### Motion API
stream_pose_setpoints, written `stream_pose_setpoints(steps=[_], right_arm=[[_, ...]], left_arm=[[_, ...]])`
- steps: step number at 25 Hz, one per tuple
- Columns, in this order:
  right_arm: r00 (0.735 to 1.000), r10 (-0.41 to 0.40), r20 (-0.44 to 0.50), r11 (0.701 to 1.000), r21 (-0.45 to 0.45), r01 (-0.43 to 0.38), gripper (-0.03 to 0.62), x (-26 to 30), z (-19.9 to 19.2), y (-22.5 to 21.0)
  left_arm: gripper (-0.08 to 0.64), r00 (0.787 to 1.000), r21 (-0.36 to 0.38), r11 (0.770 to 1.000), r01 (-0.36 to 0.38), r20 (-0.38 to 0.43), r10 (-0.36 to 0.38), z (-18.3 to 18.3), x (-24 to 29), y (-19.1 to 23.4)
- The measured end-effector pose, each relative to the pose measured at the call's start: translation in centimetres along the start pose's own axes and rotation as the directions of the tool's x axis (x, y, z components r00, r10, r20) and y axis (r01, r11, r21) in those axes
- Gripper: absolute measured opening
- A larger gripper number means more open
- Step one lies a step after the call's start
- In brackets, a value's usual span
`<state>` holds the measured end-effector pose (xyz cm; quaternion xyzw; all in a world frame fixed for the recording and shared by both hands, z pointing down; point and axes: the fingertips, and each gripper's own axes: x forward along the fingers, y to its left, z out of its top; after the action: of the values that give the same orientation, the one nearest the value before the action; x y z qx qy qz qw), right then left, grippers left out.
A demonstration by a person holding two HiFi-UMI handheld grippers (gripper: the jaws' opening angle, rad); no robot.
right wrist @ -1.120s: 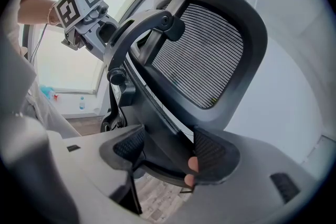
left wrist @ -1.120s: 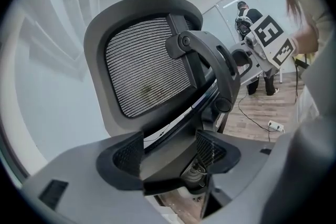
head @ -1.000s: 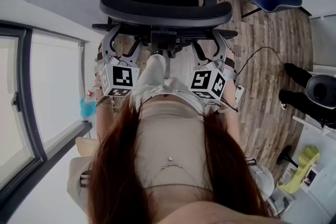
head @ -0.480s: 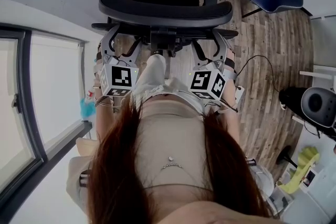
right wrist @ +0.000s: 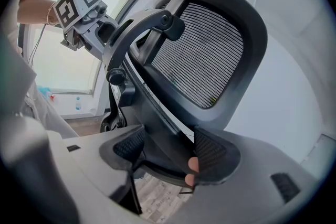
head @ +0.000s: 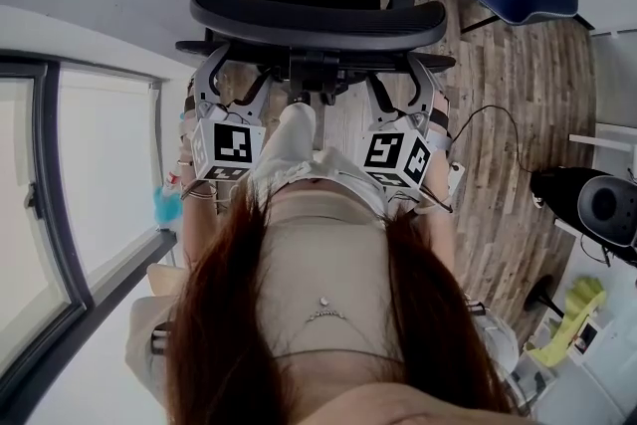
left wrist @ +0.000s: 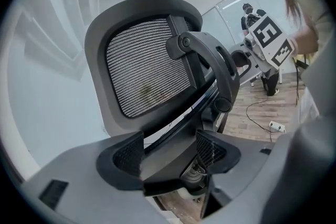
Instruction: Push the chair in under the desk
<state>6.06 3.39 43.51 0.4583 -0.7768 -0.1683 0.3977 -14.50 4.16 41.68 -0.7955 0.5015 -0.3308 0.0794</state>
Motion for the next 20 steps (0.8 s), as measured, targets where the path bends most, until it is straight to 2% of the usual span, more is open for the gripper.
stream_pose_setpoints(steps=[20], right_arm=[[1.0, -0.001, -0.011, 1.0, 0.009, 0.001, 0.295, 2.7, 0.3, -1.8]], left_arm=[[0.301, 1.0, 0.003, 1.0, 0.013, -0.004, -0.013, 0.8, 2.9, 1.6]])
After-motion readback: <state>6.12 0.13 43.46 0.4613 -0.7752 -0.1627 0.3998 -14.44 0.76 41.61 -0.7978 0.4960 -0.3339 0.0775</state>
